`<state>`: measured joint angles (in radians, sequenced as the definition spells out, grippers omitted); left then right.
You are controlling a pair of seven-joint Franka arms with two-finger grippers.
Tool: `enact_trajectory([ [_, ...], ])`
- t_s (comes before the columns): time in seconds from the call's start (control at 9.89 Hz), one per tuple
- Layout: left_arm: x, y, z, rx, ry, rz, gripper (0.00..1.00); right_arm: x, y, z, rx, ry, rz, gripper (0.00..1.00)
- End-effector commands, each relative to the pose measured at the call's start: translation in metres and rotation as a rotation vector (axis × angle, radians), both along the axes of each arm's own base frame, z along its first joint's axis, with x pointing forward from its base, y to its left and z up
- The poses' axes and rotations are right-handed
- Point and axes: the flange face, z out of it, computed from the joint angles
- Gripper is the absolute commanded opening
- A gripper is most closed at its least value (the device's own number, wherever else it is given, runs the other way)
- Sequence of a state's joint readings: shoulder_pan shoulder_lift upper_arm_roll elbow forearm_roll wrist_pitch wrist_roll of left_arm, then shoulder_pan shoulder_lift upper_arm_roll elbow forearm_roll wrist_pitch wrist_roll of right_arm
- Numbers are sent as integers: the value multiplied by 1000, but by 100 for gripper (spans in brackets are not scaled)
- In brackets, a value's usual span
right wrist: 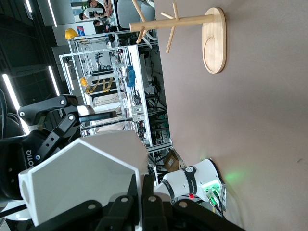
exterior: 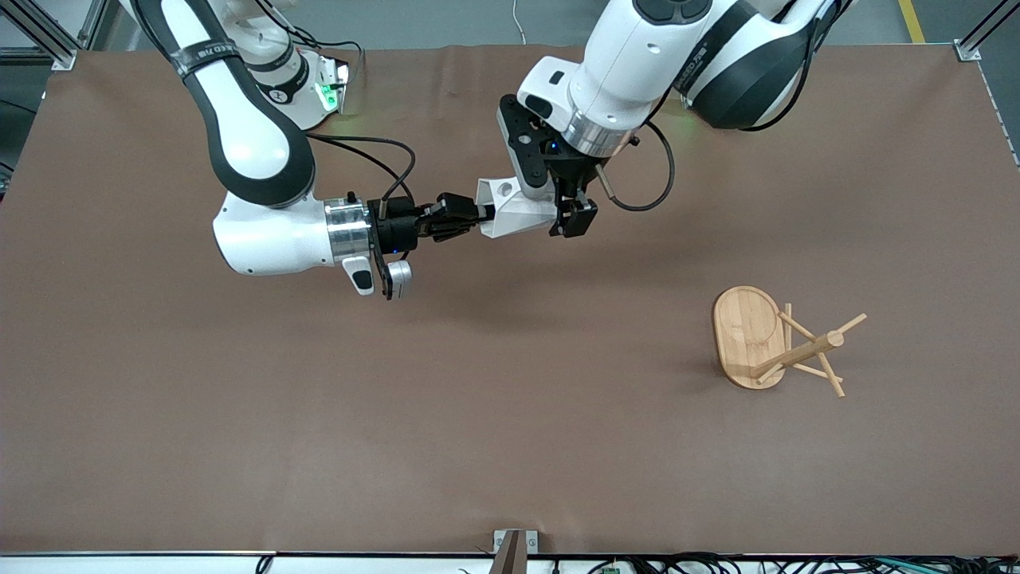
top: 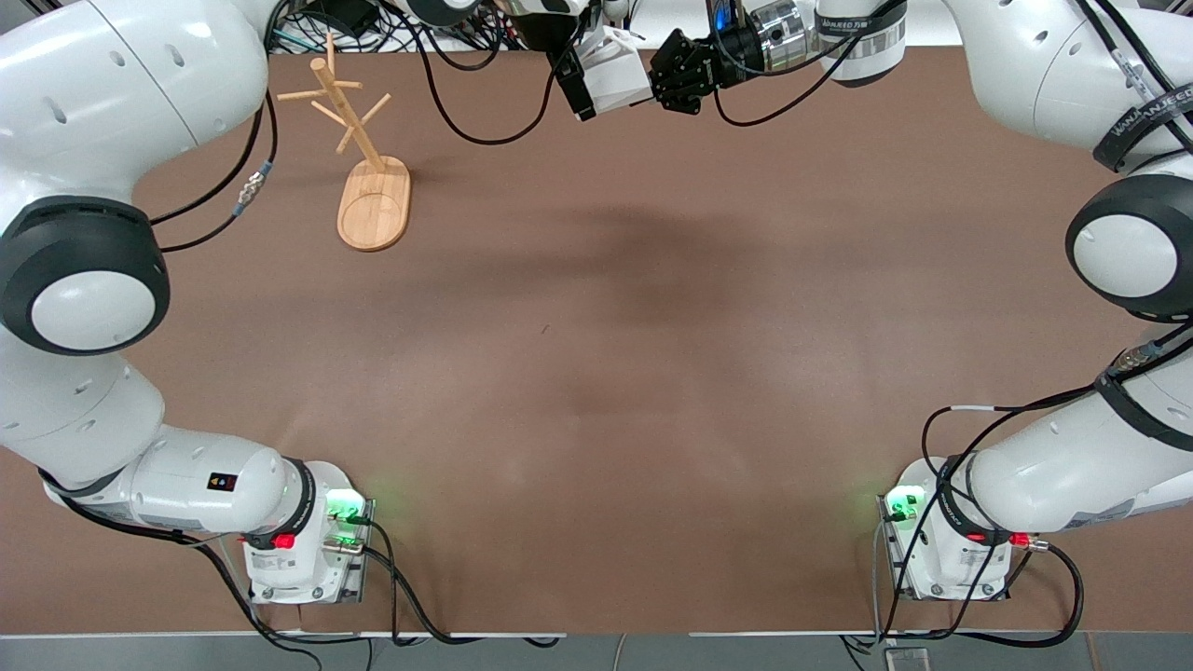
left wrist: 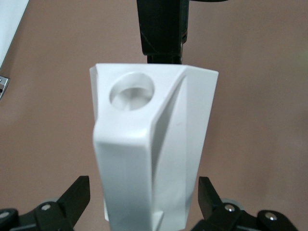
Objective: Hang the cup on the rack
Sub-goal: 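Grasp the cup with the left gripper from the right gripper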
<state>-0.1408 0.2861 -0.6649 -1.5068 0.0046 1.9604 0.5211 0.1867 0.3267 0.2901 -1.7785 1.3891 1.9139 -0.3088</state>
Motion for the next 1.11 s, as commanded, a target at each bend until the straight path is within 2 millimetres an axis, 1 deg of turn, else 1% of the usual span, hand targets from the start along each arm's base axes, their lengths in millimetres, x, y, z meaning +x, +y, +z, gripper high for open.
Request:
enact_trajectory([
  [0.0,3,-4,-16,15,3,-29,94,-4,2,1,26,-6,-6,2],
  [0.1,3,-4,-16,17,2,-36,85,-4,2,1,26,-4,-6,2],
  [0.2,2,-4,-16,19,1,-37,70,-4,2,1,26,-4,-6,2],
  [0.4,2,-4,-15,18,5,-22,34,-4,2,1,25,0,-7,2],
  [0.51,1,-4,-13,16,5,-19,26,-4,2,3,25,1,-8,2],
  [0.61,0,-3,-11,19,11,4,26,-3,1,5,23,13,-12,46],
  [0.71,1,-1,-9,21,16,31,26,-2,1,9,24,11,-14,99],
  [0.81,2,2,-9,22,21,66,26,2,-5,14,17,-3,-22,100],
  [0.91,4,6,-9,32,38,105,26,9,-19,24,15,-26,-43,100],
  [1.01,5,13,-10,53,62,163,26,19,-46,36,-7,-62,-78,100],
])
